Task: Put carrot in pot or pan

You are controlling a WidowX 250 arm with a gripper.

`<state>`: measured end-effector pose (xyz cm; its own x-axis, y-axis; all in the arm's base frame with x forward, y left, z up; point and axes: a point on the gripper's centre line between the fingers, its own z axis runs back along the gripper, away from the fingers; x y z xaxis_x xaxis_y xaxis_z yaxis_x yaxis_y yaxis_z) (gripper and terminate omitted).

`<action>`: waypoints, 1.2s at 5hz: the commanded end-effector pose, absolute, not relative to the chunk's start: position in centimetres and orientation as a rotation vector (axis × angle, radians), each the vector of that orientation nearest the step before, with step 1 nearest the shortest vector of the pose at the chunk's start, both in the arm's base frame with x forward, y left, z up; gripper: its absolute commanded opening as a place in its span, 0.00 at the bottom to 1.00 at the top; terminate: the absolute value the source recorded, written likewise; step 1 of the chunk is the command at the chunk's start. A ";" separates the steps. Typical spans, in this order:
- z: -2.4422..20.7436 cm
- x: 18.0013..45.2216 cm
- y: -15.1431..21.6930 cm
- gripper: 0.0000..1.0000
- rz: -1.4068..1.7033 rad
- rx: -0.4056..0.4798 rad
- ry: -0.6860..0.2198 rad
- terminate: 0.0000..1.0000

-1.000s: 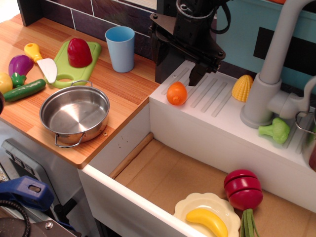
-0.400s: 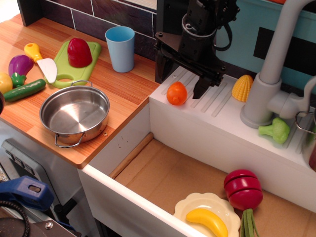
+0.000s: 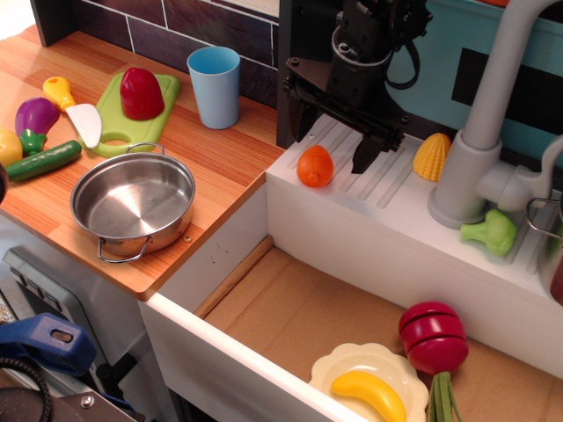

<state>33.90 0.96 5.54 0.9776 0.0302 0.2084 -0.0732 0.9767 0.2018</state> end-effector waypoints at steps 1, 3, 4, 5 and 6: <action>6.3 35.3 1.5 1.00 0.051 0.216 -0.258 0.00; 5.0 35.8 2.1 1.00 0.023 0.197 -0.241 0.00; 4.5 36.2 2.8 1.00 0.010 0.198 -0.220 0.00; 3.9 36.4 3.2 1.00 -0.002 0.187 -0.210 0.00; 3.0 36.4 3.1 1.00 0.008 0.165 -0.203 0.00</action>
<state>35.66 2.87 1.56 0.9864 -0.0062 0.1645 -0.0205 0.9869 0.1603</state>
